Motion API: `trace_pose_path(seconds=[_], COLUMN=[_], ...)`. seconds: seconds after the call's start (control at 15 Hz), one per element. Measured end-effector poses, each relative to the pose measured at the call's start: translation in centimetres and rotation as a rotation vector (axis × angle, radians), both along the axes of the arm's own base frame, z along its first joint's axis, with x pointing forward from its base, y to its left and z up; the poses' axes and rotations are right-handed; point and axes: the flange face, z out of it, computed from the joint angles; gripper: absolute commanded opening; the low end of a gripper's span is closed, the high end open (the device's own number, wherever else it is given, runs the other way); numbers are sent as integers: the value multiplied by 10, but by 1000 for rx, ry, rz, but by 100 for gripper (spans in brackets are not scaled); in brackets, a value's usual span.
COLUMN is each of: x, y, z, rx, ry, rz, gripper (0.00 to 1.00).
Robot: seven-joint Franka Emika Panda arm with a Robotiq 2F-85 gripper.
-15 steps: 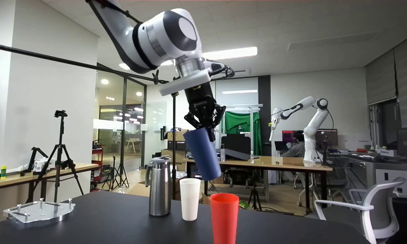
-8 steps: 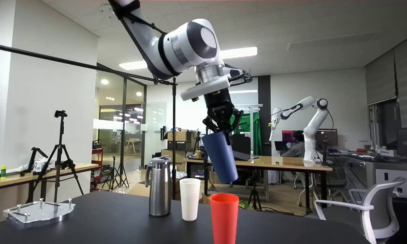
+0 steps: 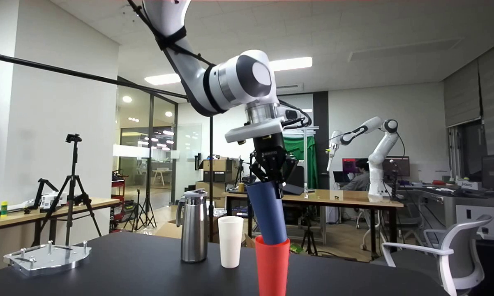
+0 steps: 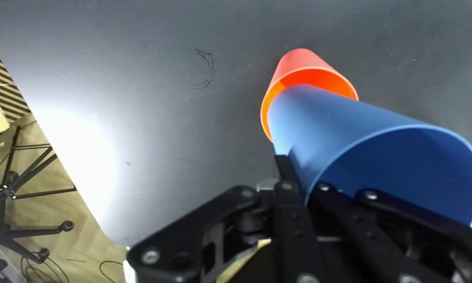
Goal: Put the blue cup inside the pink cup, put the white cup inside the blue cup
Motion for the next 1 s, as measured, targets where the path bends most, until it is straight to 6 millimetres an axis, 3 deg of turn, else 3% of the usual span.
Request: trace_pose_path(seconds=[0.67,1.0], x=[7,5], y=[3,-8], z=[-46,-76], rx=[38,67], ry=[7,8], rz=[6,-28], gripper=[1,1])
